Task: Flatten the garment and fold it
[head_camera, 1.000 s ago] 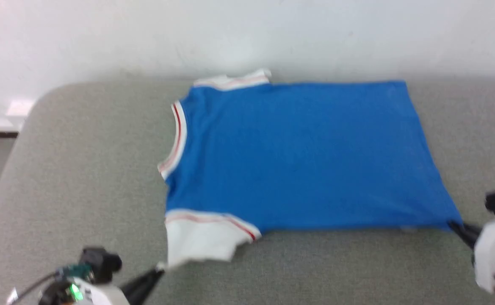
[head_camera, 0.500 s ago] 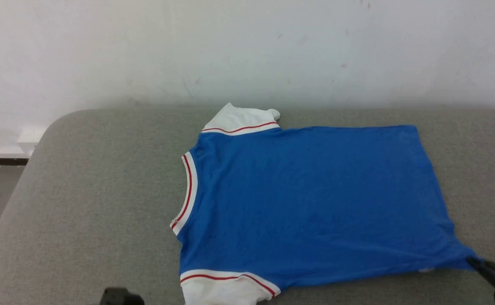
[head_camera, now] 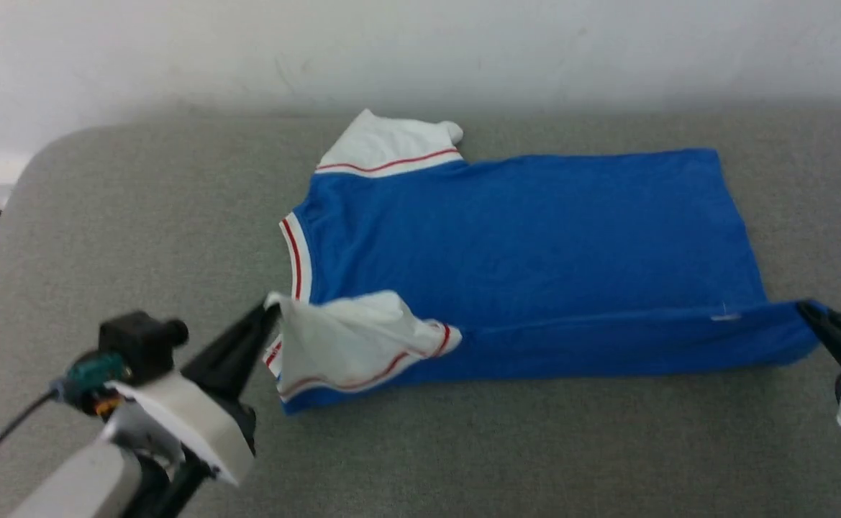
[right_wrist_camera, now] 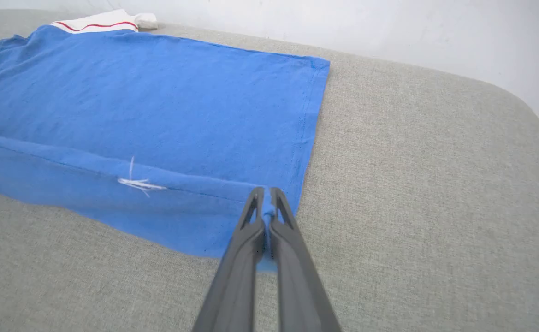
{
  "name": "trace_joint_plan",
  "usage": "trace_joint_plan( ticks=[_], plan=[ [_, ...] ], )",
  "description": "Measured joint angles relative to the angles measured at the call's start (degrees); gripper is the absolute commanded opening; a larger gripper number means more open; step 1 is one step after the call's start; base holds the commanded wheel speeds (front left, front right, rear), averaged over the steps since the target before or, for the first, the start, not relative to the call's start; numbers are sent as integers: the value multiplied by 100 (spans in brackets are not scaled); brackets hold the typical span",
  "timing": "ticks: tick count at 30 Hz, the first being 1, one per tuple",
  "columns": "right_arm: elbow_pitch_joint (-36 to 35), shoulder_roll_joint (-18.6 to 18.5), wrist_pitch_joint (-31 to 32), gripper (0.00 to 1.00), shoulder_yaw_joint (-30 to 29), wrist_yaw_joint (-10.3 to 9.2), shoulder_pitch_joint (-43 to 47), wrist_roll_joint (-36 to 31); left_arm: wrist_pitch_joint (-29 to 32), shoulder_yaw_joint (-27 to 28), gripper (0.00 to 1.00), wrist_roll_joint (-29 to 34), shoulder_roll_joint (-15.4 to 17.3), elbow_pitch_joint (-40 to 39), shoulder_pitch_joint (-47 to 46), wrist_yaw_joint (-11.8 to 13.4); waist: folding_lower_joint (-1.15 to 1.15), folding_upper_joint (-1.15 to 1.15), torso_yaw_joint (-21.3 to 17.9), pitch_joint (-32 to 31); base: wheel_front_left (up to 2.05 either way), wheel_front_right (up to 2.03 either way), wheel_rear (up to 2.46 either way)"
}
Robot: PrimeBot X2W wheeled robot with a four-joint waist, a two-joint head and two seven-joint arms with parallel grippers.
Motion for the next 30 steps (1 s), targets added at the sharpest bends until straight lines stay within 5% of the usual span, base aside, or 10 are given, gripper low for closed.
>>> trace_joint_plan(
  ticks=[8, 19, 20, 21, 22, 23, 30],
  plan=[
    [231, 486, 401, 0, -174, 0, -715, -489, 70, 121, 0, 203, -123, 683, -1106, -102, 1, 0, -93, 691, 0, 0, 0],
    [871, 814, 509, 0, 33, 0, -1210, -762, 301, -439, 0, 727, -579, 2108, -2081, -437, 1, 0, -161, 1373, 0, 0, 0],
    [915, 846, 506, 0, 53, 0, -1235, -777, 271, -470, 25, 771, -621, 2247, -2109, -446, 0, 0, -167, 1397, 0, 0, 0],
    [967, 888, 470, 70, 43, 0, -1263, -777, 254, -492, 100, 794, -666, 2384, -2132, -446, 0, 0, -175, 1407, 0, 0, 0],
    [1014, 921, 403, 70, 37, 0, -1298, -792, 223, -512, 100, 815, -706, 2517, -2151, -443, 0, 0, -180, 1403, 0, 0, 0],
    [1057, 950, 343, 100, 33, 0, -1319, -803, 157, -511, 100, 827, -757, 2648, -2158, -412, 0, 0, -183, 1387, 0, 0, 0],
    [1315, 1221, -9, 100, -60, 0, -1309, -893, -526, -309, 100, 575, -1146, 3099, -2048, -315, -1, 0, -166, 1092, 0, 0, 0]
  ],
)
